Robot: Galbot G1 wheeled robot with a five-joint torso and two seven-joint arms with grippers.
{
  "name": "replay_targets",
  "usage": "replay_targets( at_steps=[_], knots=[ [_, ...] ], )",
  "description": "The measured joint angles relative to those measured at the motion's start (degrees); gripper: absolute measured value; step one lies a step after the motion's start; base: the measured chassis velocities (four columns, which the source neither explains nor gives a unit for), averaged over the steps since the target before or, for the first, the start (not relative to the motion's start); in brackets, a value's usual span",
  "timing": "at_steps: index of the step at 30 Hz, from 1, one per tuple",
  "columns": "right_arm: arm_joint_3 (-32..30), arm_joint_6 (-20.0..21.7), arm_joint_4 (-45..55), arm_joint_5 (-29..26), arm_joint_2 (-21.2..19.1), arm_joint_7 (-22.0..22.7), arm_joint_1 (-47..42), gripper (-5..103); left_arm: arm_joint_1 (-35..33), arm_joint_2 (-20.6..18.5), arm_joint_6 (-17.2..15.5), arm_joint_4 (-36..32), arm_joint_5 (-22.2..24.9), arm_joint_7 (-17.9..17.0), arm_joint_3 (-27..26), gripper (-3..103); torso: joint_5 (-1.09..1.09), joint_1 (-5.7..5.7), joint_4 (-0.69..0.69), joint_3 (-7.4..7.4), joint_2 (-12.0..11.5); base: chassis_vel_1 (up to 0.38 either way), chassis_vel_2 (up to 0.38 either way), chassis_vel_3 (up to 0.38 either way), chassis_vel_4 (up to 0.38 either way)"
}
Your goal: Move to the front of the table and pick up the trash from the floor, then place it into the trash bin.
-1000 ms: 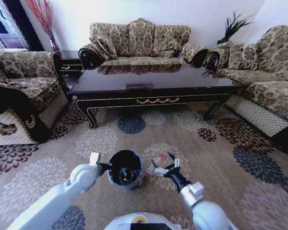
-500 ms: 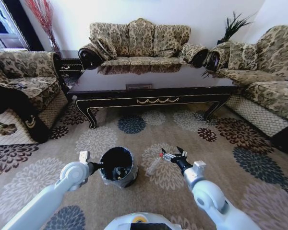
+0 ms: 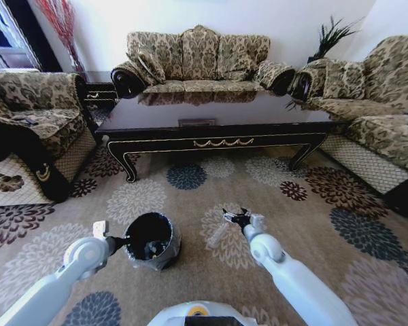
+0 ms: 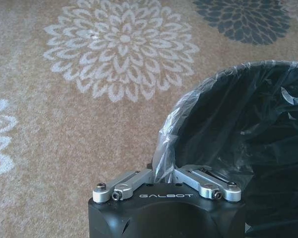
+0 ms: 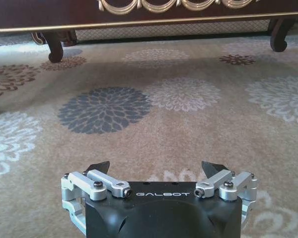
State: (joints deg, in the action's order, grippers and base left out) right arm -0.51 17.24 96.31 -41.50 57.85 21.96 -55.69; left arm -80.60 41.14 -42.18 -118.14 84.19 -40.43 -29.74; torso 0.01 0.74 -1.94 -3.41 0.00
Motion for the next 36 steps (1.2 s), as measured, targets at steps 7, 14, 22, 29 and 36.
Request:
replay_targets(
  at_steps=[7, 14, 22, 29, 36],
  knots=[
    [1.6, 2.9, -5.8, 0.5, 2.6, 4.0, 2.2, 100, -0.7, 0.7, 0.0, -1.1, -0.9, 0.0, 0.0, 0, -0.02, 0.0, -0.03, 0.0, 0.0, 0.0, 0.0, 0.0, 0.0],
    [3.9, 9.9, -9.3, -7.5, 10.7, 17.6, 7.1, 100, -1.0, 0.8, 0.0, -1.3, -2.1, 0.3, 0.4, 0, -0.01, 0.0, 0.0, 0.0, 0.0, 0.0, 0.0, 0.0, 0.0],
    [6.1, 15.0, -13.3, -11.9, 17.0, 34.2, 12.9, 100, -2.8, 0.5, 0.1, -2.0, -3.0, 0.8, -0.7, 0, -0.02, 0.0, 0.01, 0.0, 0.0, 0.0, 0.0, 0.0, 0.0],
    [6.5, 17.3, -16.6, -14.7, 19.1, 41.6, 14.0, 100, -3.2, 0.8, 0.1, -2.1, -4.2, 1.5, -0.4, 0, -0.02, 0.0, -0.02, 0.0, 0.0, 0.0, 0.0, 0.0, 0.0],
    [6.3, 17.4, -19.0, -16.7, 20.8, 42.7, 15.2, 100, -3.3, 0.9, 0.1, -2.7, -4.4, 1.5, 0.2, 0, -0.01, 0.0, -0.01, 0.01, 0.0, 0.0, 0.0, 0.0, 0.0]
  ],
)
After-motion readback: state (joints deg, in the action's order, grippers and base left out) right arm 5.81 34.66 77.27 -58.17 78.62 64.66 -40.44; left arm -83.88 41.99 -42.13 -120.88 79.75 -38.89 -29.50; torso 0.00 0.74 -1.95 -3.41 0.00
